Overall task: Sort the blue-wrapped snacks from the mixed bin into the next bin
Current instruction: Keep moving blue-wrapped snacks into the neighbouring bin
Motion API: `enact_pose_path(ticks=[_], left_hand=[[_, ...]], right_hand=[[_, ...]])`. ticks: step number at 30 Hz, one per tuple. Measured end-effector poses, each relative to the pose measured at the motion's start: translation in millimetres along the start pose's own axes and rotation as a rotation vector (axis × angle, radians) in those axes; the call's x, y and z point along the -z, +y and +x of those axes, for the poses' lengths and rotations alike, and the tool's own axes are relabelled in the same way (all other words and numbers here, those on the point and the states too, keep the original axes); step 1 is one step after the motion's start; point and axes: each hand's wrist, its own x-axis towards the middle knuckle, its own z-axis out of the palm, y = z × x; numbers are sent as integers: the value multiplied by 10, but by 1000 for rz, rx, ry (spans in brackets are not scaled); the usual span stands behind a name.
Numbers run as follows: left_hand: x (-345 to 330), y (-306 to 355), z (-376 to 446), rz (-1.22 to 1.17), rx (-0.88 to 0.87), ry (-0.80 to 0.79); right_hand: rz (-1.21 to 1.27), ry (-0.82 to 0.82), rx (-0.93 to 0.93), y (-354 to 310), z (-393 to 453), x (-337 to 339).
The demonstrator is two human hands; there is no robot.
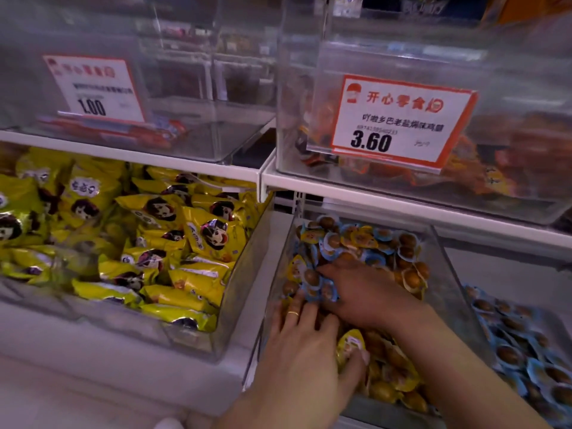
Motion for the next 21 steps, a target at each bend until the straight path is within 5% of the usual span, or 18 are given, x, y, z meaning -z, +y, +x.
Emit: enact_pose_path(ticks=[8,12,21], left_hand=[[44,-51,49,-36,-13,-7],[52,-30,24,-5,-18,16],[27,-63,-6,27,-34,32]], right_hand=[[223,158,27,5,46,-76],[319,47,95,45,11,-45],[65,131,145,-96,63,-94]])
